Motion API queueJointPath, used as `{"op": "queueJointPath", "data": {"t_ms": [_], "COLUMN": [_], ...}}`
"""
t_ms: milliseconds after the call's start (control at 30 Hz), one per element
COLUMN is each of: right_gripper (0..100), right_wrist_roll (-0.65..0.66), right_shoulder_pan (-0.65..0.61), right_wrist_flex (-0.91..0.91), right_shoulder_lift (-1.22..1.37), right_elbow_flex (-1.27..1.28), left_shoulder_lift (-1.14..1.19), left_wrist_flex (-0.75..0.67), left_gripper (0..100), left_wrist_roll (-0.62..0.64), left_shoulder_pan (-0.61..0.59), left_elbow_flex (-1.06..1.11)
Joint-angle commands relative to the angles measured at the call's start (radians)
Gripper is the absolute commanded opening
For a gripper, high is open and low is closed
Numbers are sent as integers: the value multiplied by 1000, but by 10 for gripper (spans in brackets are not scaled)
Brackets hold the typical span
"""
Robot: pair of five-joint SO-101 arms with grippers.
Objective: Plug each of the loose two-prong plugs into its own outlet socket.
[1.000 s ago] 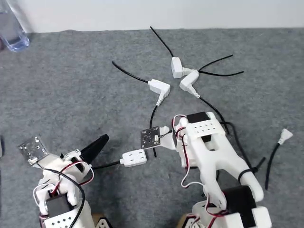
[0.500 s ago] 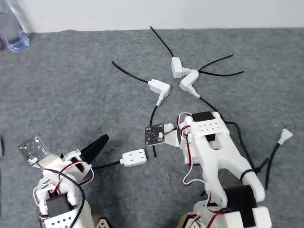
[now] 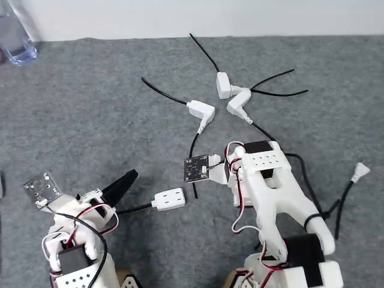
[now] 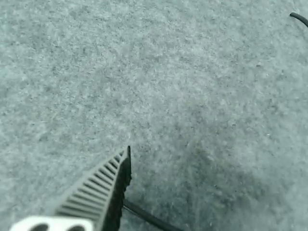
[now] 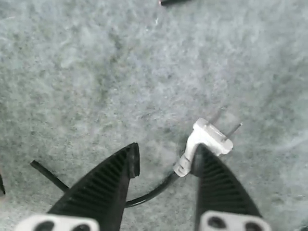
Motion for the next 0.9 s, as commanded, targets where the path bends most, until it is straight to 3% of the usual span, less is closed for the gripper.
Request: {"op": "queueJointPath", "data": {"t_ms": [0,867], "right_gripper": [109,147], "right_wrist_roll": [-49,-121], "right_shoulder_pan": [5,4], "right_wrist_flex": [-8,142], "right_shoulder_lift": [-7,-1], "right_elbow_flex": [-23,-150], "left_shoulder_lift": [-8,-8], "left_wrist_flex": [5,5], "left_gripper": [652,652], "left_wrist_roll": [-9,-9], "left_shoulder_pan": [-2,-3], "left_elbow_flex": [-12,-12]}}
